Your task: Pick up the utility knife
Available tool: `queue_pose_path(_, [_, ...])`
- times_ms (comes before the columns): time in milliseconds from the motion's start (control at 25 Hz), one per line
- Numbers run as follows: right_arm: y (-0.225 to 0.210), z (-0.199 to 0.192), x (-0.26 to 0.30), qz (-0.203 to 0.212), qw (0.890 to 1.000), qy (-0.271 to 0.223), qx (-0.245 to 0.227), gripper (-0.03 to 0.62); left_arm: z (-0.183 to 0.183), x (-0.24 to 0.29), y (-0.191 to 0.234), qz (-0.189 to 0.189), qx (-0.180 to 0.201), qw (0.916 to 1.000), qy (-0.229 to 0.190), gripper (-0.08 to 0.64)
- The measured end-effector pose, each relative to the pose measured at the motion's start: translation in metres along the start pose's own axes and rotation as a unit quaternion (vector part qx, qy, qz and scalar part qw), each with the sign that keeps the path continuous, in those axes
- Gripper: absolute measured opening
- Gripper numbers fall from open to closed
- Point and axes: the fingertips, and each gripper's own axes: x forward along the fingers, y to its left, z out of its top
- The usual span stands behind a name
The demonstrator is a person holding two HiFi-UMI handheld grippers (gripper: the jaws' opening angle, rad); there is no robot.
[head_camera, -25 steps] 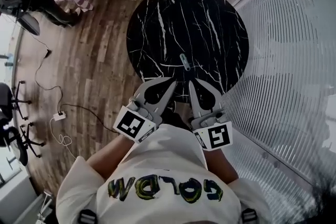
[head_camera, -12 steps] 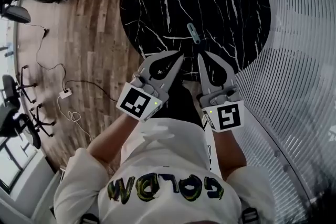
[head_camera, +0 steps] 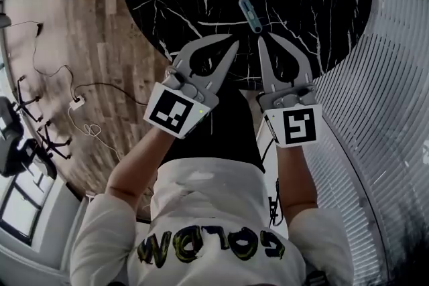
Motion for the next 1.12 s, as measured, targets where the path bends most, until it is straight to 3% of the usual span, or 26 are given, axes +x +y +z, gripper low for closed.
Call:
queue_pose_path(120, [-0.01,-0.034,0.015,-0.007,0.999,0.035,0.009,0.026,-0.023,0.013,0.009,-0.005,-0.008,0.9998,0.017,0.002])
queue_pose_path(320, [-0.025,-0.086,0.037,-0.013,0.997,0.08,0.016,0.057,-0.055,0.034,0.027,-0.001,0.012,0.9992,0.039,0.002])
queue_pose_path(520, [-0.03,-0.13,0.046,-0.02,0.99,0.137,0.021,0.119,-0.077,0.041,0.036,0.004,-0.007,0.9987,0.049,0.002])
queue_pose_path(800, [-0.031,-0.165,0.063,-0.015,0.981,0.191,0.014,0.173,-0.1,0.048,0.044,0.003,-0.009,0.9978,0.065,0.003])
queue_pose_path(1120, [-0.032,-0.178,0.069,-0.013,0.975,0.223,0.003,0.148,-0.106,0.047,0.055,0.014,-0.022,0.9974,0.068,0.002])
